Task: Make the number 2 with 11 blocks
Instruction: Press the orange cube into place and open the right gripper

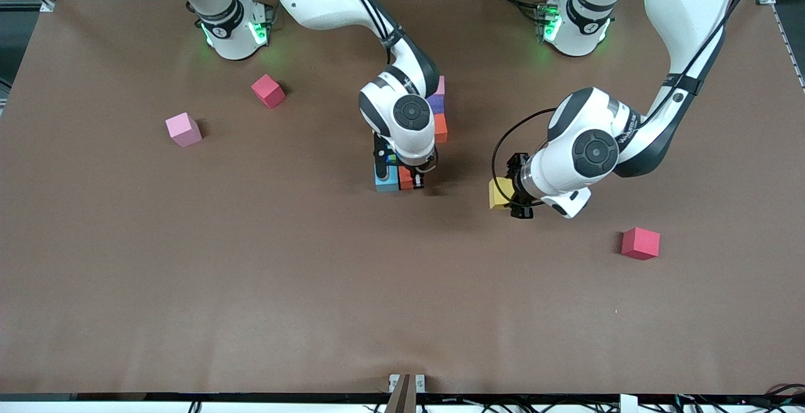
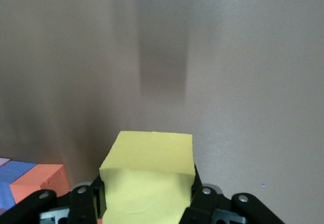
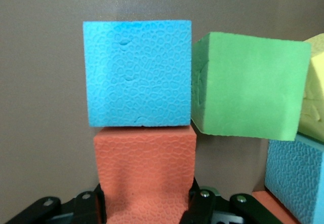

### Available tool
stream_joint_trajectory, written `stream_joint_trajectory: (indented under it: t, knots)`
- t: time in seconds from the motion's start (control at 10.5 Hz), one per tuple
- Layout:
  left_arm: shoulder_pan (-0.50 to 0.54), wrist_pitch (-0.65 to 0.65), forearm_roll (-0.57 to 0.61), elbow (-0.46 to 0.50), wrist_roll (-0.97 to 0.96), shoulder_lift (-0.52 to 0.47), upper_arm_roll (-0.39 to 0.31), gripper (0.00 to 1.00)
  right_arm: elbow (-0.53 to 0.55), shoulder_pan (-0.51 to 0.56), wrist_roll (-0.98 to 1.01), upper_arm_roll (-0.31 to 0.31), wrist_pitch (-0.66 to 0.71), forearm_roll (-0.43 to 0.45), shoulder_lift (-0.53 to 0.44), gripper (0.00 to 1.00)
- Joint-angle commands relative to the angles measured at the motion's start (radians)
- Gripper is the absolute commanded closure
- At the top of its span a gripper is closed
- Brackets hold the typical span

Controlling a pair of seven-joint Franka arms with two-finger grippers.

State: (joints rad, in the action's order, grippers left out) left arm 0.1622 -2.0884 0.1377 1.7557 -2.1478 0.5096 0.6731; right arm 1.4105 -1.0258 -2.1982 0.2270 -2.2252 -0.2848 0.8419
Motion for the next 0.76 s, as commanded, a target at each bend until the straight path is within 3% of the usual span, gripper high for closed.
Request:
stream_joint_trajectory:
  t: [0.0, 0.1, 0.19, 0.67]
  knots:
    - [0.011, 0.010, -0.023, 0.019, 0.019, -0.026, 0.014, 0.62, 0.053, -0.014, -0.014, 0.012, -0.007, 0.015, -0.018, 1.00]
    - [0.013, 0.016, -0.023, 0.019, 0.019, -0.026, 0.014, 0.62, 0.051, -0.013, -0.020, 0.012, -0.007, 0.013, -0.018, 0.44]
    - [0.013, 0.016, -0.023, 0.019, 0.019, -0.026, 0.016, 0.62, 0.047, -0.016, -0.023, 0.014, -0.004, 0.015, -0.017, 0.00]
    - [0.013, 0.022, -0.023, 0.019, 0.019, -0.026, 0.014, 0.62, 0.041, -0.016, -0.025, 0.018, 0.009, 0.015, -0.021, 0.00]
